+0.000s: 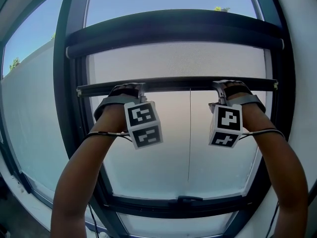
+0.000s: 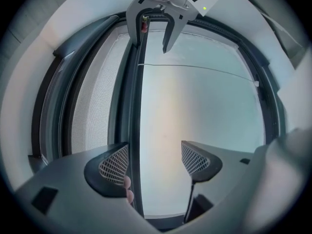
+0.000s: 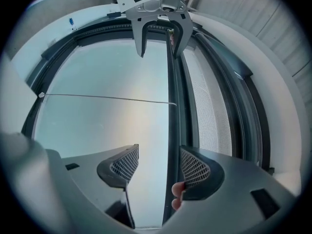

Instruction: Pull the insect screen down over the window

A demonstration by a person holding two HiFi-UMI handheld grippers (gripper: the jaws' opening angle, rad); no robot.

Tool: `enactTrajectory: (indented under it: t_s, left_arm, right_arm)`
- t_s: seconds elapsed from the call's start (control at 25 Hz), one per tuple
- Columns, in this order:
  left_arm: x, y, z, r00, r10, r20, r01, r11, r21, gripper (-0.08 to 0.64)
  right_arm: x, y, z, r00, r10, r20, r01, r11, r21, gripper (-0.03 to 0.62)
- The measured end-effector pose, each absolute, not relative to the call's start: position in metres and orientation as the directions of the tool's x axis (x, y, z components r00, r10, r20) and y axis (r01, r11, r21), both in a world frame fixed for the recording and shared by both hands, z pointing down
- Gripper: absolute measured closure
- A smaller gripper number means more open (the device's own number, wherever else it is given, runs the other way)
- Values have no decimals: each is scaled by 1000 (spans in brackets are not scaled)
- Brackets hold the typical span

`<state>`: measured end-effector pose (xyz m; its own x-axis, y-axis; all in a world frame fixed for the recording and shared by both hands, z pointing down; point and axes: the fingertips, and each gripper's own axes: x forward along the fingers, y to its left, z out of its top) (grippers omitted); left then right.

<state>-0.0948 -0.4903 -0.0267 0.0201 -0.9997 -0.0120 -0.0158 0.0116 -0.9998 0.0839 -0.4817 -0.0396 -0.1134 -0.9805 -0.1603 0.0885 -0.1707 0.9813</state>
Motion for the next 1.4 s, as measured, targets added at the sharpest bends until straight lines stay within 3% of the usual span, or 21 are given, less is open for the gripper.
enactTrajectory:
  t_s: [0.16,0.96,1.4]
  left_arm:
    - [-95,-486,-6,14,-998,68,-10,-68,-998,238]
    - [-95,-483,48,78,-989,125,-29,-128,-991,238]
    - [-90,-474,106,92,-962,255,-1,-257,-967,239]
  right_arm:
    - [85,-480,-18,-116,-986,-119,111,-132,985,346]
    - [86,-478,35,-143,-988,-50,132,-70,989,347]
    - [94,-475,92,-133,-991,26,207,-2,978,347]
